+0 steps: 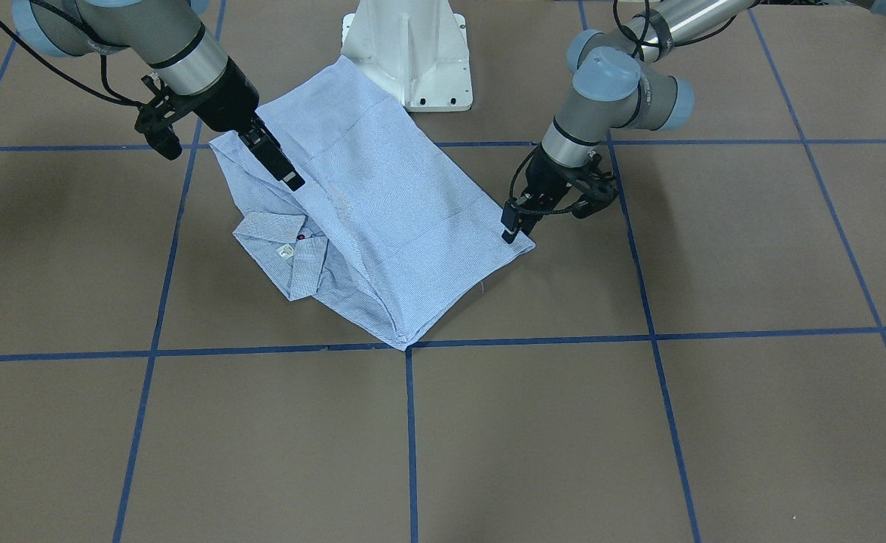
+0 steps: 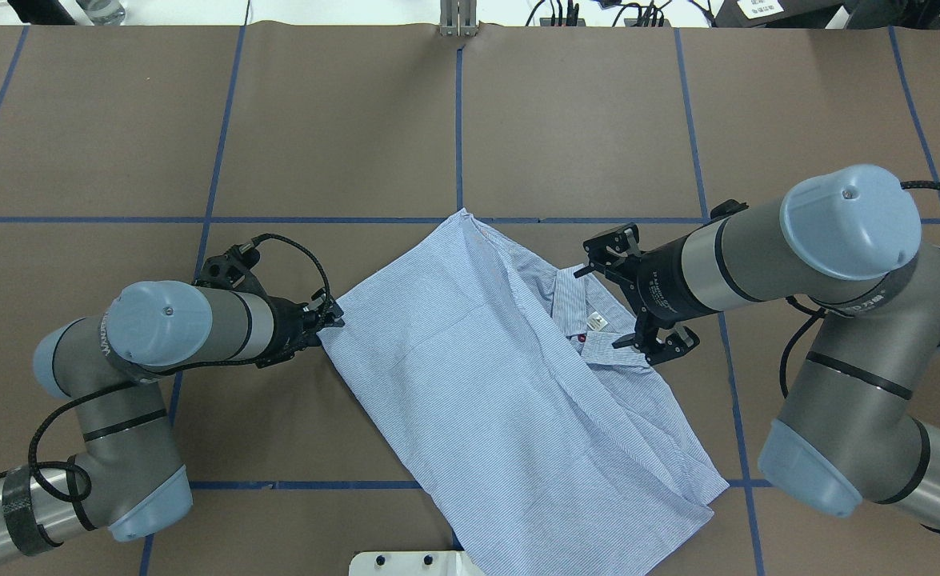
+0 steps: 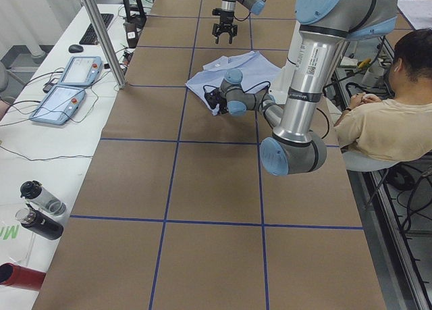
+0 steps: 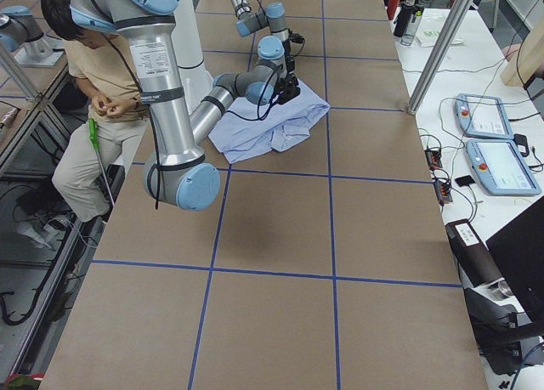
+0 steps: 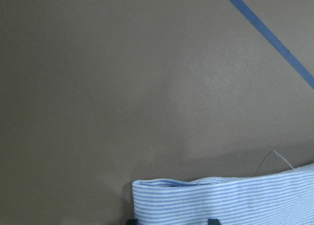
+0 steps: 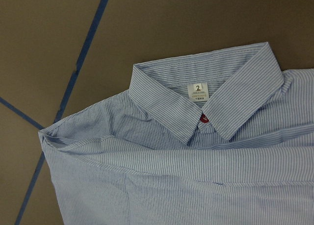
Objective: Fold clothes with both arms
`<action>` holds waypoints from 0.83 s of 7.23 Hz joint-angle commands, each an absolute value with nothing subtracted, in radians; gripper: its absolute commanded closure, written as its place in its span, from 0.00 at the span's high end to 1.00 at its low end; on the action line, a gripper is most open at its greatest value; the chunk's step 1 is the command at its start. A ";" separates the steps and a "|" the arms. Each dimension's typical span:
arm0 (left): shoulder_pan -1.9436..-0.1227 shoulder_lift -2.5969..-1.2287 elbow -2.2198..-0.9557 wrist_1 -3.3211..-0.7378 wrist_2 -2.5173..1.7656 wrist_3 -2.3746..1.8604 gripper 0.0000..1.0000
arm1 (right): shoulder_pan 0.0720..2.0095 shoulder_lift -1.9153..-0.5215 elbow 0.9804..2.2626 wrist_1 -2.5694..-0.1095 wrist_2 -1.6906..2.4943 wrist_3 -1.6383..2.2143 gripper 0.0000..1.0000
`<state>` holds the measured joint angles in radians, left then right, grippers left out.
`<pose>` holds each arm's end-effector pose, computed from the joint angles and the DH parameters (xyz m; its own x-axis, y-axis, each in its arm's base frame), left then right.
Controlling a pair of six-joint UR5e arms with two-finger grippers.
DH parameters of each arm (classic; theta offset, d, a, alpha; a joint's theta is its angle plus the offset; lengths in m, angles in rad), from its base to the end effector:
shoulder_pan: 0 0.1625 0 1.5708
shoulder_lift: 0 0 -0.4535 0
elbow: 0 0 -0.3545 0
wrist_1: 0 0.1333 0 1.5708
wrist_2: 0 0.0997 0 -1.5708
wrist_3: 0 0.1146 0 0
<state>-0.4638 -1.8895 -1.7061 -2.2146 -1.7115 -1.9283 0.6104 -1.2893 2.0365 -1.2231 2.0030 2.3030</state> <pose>0.4905 -0.3764 0.4006 0.2657 -0.5203 -0.8116 0.4529 0.8105 -0.3714 -0.3807 -0.3704 0.3163 0.1352 0.8354 0.5328 -0.4112 0.5365 -0.7369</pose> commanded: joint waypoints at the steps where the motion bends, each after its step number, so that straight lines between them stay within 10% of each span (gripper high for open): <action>1: -0.463 -1.885 -1.712 -2.214 -1.710 -1.907 0.00 | 0.609 -1.272 2.003 -1.220 2.002 2.302 1.00; 6: -0.638 -2.125 -1.465 -2.200 -1.669 -1.651 0.00 | 0.609 -1.264 2.005 -1.221 2.006 2.303 1.00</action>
